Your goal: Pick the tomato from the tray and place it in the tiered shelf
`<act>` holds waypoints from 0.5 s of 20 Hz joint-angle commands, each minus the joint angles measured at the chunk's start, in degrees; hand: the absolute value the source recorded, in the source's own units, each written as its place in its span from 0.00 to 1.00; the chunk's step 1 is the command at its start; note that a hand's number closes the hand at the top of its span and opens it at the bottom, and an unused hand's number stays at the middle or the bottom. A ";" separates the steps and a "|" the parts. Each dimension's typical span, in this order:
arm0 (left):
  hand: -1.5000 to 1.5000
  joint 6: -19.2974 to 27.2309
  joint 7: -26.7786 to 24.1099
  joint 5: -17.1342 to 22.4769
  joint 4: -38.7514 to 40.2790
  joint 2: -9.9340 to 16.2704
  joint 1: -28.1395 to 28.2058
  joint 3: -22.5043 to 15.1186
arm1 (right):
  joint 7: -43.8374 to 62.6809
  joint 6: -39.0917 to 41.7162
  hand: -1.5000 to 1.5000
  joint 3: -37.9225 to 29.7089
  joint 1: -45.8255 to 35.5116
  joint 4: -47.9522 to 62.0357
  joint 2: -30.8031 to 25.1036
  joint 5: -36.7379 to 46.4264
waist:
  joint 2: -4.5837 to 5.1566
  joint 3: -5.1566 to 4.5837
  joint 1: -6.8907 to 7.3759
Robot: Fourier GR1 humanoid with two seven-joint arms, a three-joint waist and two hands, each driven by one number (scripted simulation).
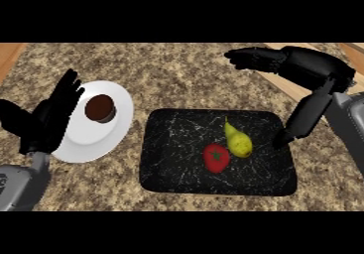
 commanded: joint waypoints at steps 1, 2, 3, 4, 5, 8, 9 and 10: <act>0.50 1.05 -0.88 -1.05 0.84 -1.10 -0.11 -0.29 | 2.65 2.54 0.00 6.03 -5.11 -8.08 -5.87 12.07 | -0.29 -0.10 -0.32; 0.50 -0.21 0.48 0.16 -0.07 0.20 0.50 0.38 | 2.51 3.26 0.00 6.59 -6.11 -9.19 -7.84 15.19 | -0.32 -0.03 0.39; 0.50 0.09 -1.03 -0.96 1.44 -0.70 0.63 -0.38 | 4.27 2.55 0.00 8.53 -8.25 -11.67 -7.75 18.13 | -0.25 -0.13 0.05; 0.50 0.19 -0.39 -0.35 0.36 -0.52 0.74 0.17 | 5.21 2.31 0.00 9.97 -7.64 -14.79 -8.34 20.27 | -0.56 -0.06 -0.29; 0.50 -1.33 -0.97 -0.09 0.91 0.00 0.59 0.41 | 6.40 -0.27 0.00 11.99 -7.28 -15.45 -6.05 23.60 | -0.05 -0.02 0.19; 0.50 -0.41 1.35 -0.08 2.06 -0.65 -2.17 1.62 | 13.33 -1.56 0.00 15.85 -3.95 -20.46 -2.81 25.48 | 0.11 0.05 -0.51; 0.50 -4.04 -1.28 1.09 3.69 1.14 -1.27 3.65 | 15.80 -3.69 0.00 17.12 -5.75 -18.77 1.00 27.75 | 0.30 0.01 0.24; 0.50 -1.55 0.75 -0.70 1.17 -0.10 -1.46 1.99 | 20.25 -3.75 0.00 17.42 -5.92 -20.29 3.01 26.90 | 0.18 0.04 0.23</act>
